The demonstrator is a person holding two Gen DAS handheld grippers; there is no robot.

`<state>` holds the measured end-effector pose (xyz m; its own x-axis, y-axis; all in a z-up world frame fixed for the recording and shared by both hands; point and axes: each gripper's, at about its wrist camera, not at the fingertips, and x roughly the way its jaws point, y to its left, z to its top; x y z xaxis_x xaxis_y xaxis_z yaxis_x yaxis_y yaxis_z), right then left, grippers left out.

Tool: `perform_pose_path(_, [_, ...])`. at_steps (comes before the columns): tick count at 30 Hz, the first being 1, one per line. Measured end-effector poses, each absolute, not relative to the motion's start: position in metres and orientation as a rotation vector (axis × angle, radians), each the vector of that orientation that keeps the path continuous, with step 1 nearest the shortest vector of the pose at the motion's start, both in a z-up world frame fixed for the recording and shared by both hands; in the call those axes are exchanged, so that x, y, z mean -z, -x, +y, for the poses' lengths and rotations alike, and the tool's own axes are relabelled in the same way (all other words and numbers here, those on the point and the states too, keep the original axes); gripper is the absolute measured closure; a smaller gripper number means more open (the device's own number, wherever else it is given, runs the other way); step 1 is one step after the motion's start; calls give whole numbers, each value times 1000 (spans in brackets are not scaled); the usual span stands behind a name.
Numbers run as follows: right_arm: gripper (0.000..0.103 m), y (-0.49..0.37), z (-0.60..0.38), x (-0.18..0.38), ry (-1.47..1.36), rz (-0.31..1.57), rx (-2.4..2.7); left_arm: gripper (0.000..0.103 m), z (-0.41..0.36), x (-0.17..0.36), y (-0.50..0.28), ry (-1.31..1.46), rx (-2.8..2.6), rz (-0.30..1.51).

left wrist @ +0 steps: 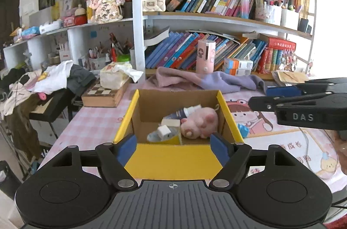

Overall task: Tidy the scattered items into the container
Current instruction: 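Withdraw both open grippers from the yellow box back over the table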

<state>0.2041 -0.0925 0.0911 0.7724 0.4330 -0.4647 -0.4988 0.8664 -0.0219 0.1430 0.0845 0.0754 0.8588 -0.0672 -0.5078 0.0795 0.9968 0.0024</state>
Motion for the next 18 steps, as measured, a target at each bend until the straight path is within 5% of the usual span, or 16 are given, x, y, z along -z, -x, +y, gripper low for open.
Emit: perform_pose_path(18, [64, -115, -109, -37, 216, 571, -418, 24, 66, -44, -80, -67, 74, 577])
